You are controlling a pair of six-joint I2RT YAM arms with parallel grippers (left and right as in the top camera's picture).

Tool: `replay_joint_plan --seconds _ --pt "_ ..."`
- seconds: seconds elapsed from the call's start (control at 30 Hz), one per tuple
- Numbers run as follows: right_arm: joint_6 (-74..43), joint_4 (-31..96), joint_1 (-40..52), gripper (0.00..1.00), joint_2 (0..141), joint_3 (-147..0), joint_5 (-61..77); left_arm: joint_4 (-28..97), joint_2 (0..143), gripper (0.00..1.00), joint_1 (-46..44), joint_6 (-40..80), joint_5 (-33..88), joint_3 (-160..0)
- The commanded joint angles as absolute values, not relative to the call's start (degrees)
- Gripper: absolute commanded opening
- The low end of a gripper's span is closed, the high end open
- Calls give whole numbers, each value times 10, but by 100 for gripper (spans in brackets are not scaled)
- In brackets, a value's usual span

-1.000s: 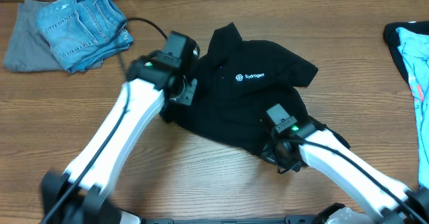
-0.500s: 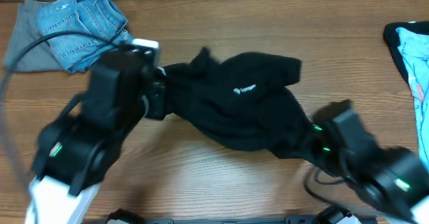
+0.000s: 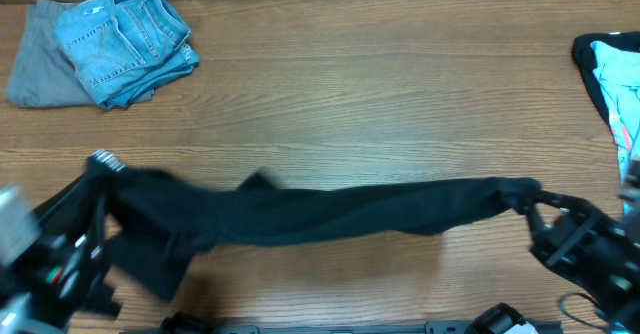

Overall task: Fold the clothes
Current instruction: 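Lift the shirt with both grippers and stretch it apart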

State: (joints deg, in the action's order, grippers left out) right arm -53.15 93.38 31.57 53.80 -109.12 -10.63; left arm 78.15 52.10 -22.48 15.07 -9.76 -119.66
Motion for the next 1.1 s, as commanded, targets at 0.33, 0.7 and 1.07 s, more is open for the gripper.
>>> replay_joint_plan --seconds 0.33,0.7,1.07 --pt "-523 930 314 4 559 -1152 -189 792 558 4 -225 168 -172 -1243" --pt "-442 814 314 4 757 -1152 -237 731 782 4 -224 125 -258 -1230" --pt "-336 752 146 4 896 -1340 -151 609 948 4 -151 34 -296 -1377"
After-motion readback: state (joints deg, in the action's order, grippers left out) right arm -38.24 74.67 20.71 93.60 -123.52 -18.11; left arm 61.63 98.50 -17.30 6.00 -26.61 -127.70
